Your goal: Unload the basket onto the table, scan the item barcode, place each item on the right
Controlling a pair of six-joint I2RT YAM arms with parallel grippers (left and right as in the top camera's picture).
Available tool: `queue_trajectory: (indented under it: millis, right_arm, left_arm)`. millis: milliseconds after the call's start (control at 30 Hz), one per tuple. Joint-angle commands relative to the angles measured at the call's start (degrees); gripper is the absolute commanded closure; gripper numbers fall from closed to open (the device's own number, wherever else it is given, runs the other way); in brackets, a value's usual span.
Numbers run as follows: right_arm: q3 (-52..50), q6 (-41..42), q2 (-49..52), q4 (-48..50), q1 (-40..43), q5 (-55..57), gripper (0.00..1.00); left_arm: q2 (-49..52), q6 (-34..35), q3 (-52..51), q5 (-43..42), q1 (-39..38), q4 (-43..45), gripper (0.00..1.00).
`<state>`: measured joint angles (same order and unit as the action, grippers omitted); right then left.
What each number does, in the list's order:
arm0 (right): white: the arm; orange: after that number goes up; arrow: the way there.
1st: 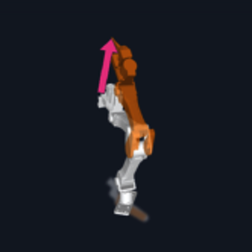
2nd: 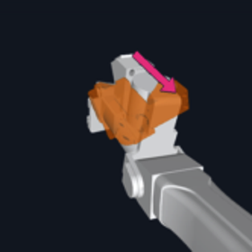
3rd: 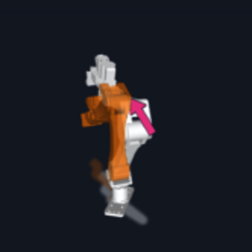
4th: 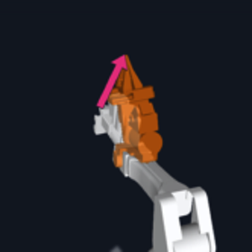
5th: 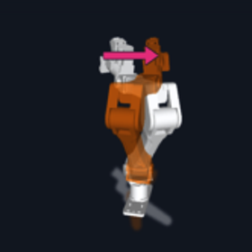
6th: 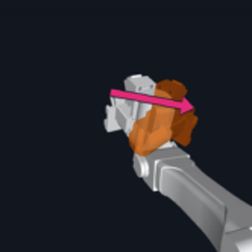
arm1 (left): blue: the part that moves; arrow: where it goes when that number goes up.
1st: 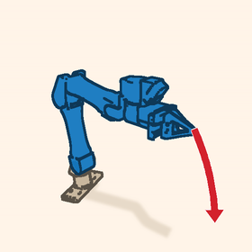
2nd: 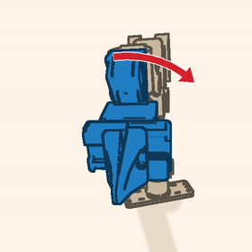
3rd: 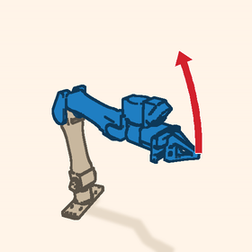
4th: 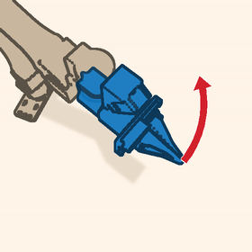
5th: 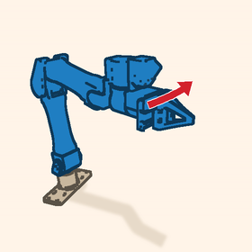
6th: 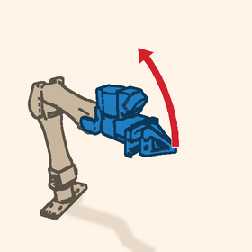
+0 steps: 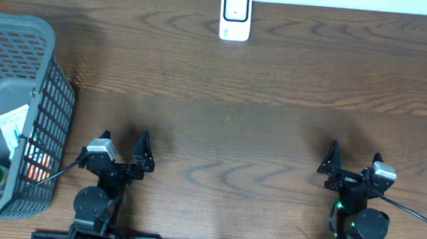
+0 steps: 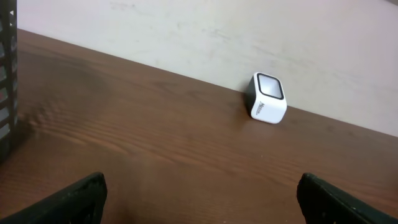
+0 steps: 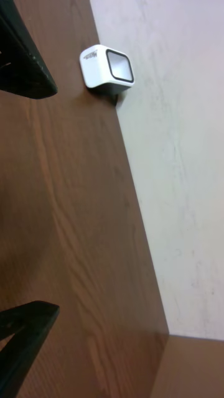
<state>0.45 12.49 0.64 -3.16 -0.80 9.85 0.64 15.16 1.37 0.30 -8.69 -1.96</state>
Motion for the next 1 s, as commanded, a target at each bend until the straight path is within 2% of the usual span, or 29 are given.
queue_trajectory:
  millis: [0,533,633,767,967]
  right_arm:
    - [-0.13,-0.79,-0.09,-0.11,0.44,-0.09,0.01]
    - [-0.13,-0.79,-0.04,-0.11,0.44,-0.09,0.01]
    - [-0.13,-0.79,-0.02,-0.09,0.44,-0.09,0.01]
    - [-0.13,-0.79,0.00,-0.11,0.44,-0.09,0.01]
    - [-0.13,-0.79,0.00,-0.09,0.44,-0.09,0.01]
  left_arm:
    - [0.11,-0.52,-1.14,0.33,-0.13,-2.27,0.02]
    - [7.98,-0.48,-1.11,-0.24,-0.13,-1.66,0.02]
    - [9.22,-0.48,-0.70,-2.91,-0.13,-1.73,0.02]
    - [12.50,-0.70,3.58,-2.89,-0.13,-1.70,0.02]
    - [22.73,-7.06,16.96,-2.86,-0.13,-5.16,0.02]
